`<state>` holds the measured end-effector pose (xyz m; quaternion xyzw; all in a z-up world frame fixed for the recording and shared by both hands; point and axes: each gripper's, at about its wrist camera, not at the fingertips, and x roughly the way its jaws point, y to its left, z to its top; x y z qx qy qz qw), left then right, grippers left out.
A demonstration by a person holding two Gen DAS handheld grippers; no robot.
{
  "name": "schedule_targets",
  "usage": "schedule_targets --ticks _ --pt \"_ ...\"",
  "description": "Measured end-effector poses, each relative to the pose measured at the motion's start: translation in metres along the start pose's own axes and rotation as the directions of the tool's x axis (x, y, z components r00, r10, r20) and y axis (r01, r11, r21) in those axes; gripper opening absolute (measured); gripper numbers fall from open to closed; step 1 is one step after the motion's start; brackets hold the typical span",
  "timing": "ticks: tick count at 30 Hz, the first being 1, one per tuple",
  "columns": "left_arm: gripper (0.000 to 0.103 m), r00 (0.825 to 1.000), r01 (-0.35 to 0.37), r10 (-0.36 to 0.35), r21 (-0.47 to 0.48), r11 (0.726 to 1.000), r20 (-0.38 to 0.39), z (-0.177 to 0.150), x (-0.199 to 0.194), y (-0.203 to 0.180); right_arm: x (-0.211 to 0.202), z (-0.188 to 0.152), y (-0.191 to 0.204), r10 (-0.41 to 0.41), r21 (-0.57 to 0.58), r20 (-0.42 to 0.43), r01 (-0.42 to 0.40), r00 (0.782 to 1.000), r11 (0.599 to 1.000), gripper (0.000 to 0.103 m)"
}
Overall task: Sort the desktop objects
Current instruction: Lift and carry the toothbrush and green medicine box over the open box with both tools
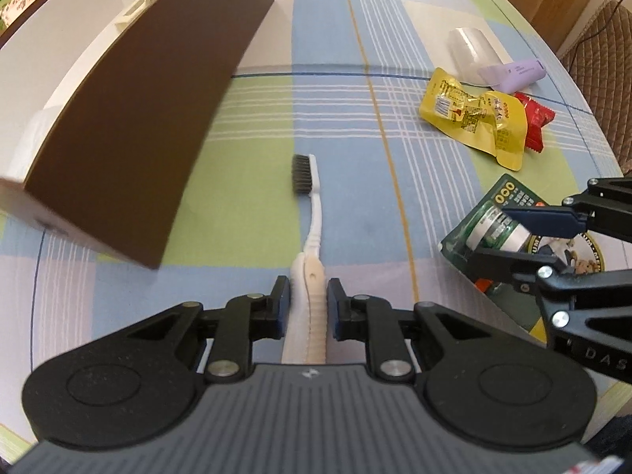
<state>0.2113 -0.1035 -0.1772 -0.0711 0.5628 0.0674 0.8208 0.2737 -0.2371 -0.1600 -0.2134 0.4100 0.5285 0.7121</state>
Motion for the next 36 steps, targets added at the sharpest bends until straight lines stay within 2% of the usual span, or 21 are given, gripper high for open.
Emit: schedule_targets --ticks 9,21,26,36 --pt "0.016 0.995 0.057 -0.060 0.037 0.998 0.074 -0.008 -0.035 -0.003 -0.014 -0.001 0.012 -0.023 0.043 0.025 0.022 0.999 0.999 0.032" --pt "0.016 0.969 0.104 -0.109 0.034 0.994 0.220 -0.013 -0.100 0.020 -0.030 0.018 0.045 -0.026 0.024 0.102 0.024 0.994 0.999 0.032" --pt "0.016 0.956 0.109 -0.111 0.023 0.994 0.273 -0.010 -0.124 0.037 -0.036 0.031 0.056 -0.022 0.010 0.141 0.021 0.990 1.000 0.032" --pt "0.016 0.941 0.095 -0.083 -0.023 0.995 0.328 0.001 -0.150 0.080 -0.039 0.069 0.084 0.028 -0.049 0.218 -0.017 0.976 0.999 0.032"
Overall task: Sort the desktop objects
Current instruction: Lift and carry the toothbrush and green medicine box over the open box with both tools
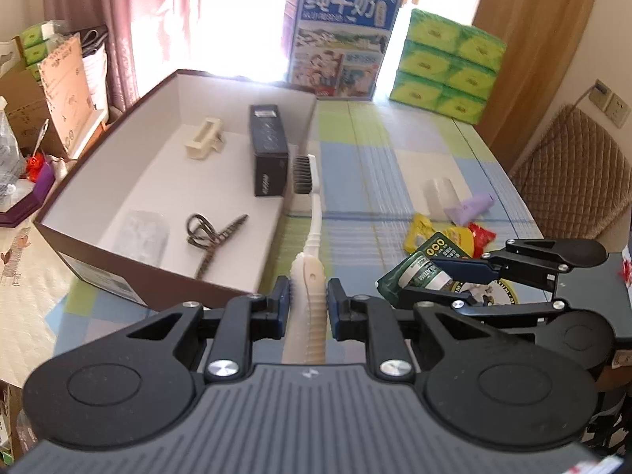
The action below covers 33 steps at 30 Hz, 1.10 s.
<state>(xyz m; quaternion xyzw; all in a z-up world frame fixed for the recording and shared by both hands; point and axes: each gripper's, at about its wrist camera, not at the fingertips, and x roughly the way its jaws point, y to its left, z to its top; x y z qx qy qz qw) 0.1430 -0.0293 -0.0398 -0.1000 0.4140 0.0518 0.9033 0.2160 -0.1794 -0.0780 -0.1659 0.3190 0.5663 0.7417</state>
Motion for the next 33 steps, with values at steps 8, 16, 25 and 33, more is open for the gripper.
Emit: schedule_targets --ticks 8,16,25,33 --pt "0.016 0.998 -0.043 0.043 -0.006 0.999 0.043 0.030 -0.007 0.042 0.025 0.050 0.025 0.050 -0.046 0.086 -0.047 0.995 0.998 0.032" --pt "0.016 0.994 -0.095 0.095 0.002 0.995 0.055 0.069 0.011 0.096 0.078 0.096 0.043 0.109 -0.058 0.112 -0.103 0.988 0.993 0.032" --pt "0.016 0.996 -0.078 0.080 0.060 0.995 -0.035 0.104 0.066 0.138 0.156 0.129 0.036 0.047 -0.102 0.055 -0.041 0.997 0.994 0.032" --pt "0.016 0.993 -0.041 0.048 0.067 0.997 -0.112 0.126 0.126 0.161 0.222 0.141 0.017 -0.023 -0.170 -0.045 0.015 0.999 0.985 0.032"
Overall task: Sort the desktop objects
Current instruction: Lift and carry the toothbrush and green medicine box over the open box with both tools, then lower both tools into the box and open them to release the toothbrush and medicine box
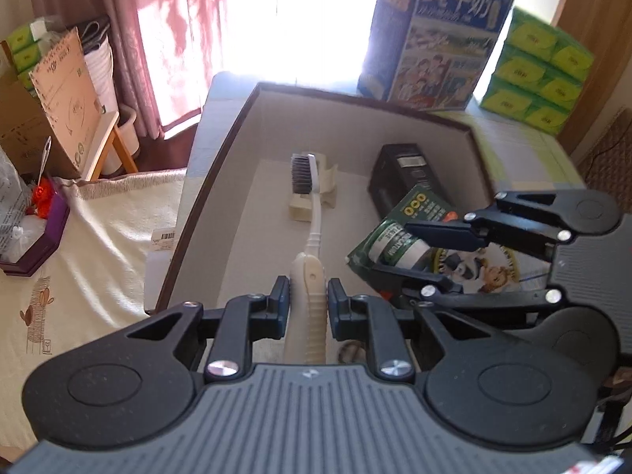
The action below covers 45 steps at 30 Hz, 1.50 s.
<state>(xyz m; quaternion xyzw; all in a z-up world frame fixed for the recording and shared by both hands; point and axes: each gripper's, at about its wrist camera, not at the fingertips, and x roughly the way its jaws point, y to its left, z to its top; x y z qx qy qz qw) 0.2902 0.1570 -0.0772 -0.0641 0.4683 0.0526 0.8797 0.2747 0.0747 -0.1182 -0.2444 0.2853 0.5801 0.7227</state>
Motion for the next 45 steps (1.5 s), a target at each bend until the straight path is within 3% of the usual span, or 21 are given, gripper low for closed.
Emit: schedule_targets --ticks 14,22,27,33,37,45 --pt "0.016 0.996 0.014 -0.011 0.024 1.000 -0.089 0.027 0.067 0.022 0.071 0.022 -0.023 0.006 -0.072 -0.144 -0.017 0.990 0.997 0.032" --pt "0.017 0.997 0.032 -0.030 0.027 0.999 -0.077 0.035 0.073 0.024 0.076 0.022 -0.018 -0.023 -0.173 -0.099 0.006 0.995 0.985 0.034" --pt "0.021 0.997 0.034 -0.031 0.040 0.999 -0.073 0.033 0.070 0.023 0.066 0.015 -0.015 -0.063 -0.195 -0.070 0.048 0.996 0.980 0.059" --pt "0.030 0.997 0.047 -0.045 0.031 0.998 -0.068 0.026 0.057 0.023 0.044 0.005 -0.013 -0.072 -0.164 -0.040 0.064 0.997 0.984 0.079" --pt "0.035 0.997 0.055 -0.052 0.041 0.998 -0.057 0.019 0.044 0.018 0.028 0.000 -0.011 -0.073 -0.118 -0.023 0.070 0.997 0.991 0.088" --pt "0.060 0.999 0.039 -0.038 0.057 0.998 -0.013 0.008 0.010 0.006 -0.008 -0.014 0.001 -0.093 -0.077 0.013 0.093 0.996 0.993 0.101"
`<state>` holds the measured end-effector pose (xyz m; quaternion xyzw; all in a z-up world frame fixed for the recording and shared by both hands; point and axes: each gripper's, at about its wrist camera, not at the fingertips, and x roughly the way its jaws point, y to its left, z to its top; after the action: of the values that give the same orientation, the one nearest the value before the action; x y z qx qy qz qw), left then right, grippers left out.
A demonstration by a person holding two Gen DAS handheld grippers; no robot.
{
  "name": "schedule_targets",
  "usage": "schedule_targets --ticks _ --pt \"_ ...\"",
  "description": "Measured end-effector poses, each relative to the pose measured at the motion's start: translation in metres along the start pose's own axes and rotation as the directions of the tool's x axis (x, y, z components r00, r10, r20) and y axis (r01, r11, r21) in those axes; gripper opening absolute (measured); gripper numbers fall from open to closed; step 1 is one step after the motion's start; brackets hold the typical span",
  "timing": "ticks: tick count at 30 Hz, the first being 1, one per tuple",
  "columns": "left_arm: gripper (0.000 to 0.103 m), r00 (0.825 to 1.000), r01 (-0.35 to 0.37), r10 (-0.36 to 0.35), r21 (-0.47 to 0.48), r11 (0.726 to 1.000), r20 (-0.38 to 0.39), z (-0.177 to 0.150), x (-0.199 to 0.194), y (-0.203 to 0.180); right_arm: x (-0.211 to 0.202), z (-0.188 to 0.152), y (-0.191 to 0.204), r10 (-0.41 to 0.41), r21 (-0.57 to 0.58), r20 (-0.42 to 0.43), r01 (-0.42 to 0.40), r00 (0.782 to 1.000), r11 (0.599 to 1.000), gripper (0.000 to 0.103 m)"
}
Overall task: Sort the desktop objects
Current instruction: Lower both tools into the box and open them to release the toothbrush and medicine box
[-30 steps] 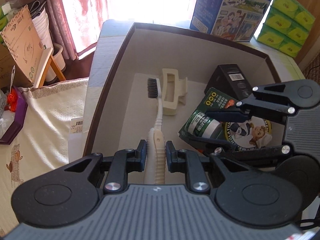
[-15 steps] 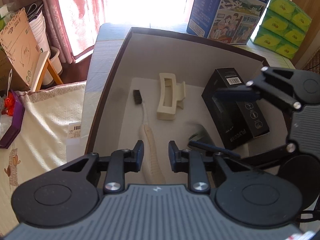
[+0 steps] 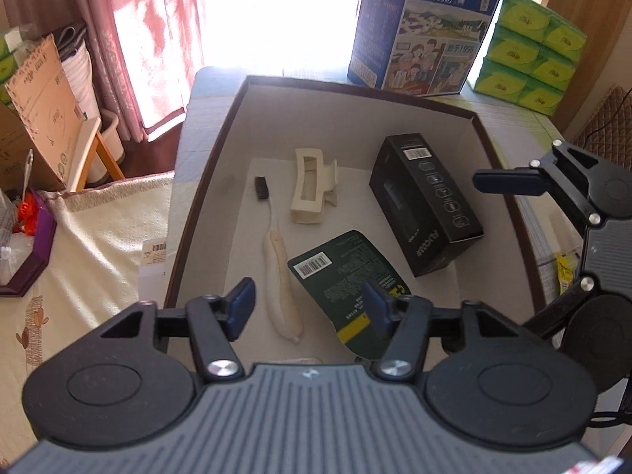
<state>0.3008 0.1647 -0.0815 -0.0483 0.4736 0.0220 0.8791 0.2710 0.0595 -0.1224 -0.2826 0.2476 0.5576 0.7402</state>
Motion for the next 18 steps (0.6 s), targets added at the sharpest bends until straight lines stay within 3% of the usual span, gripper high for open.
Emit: schedule_targets --ticks 18 --pt "0.079 0.996 -0.050 0.052 -0.031 0.998 0.066 -0.034 -0.066 -0.020 -0.063 -0.025 0.012 -0.064 0.162 0.003 0.062 0.998 0.985 0.101"
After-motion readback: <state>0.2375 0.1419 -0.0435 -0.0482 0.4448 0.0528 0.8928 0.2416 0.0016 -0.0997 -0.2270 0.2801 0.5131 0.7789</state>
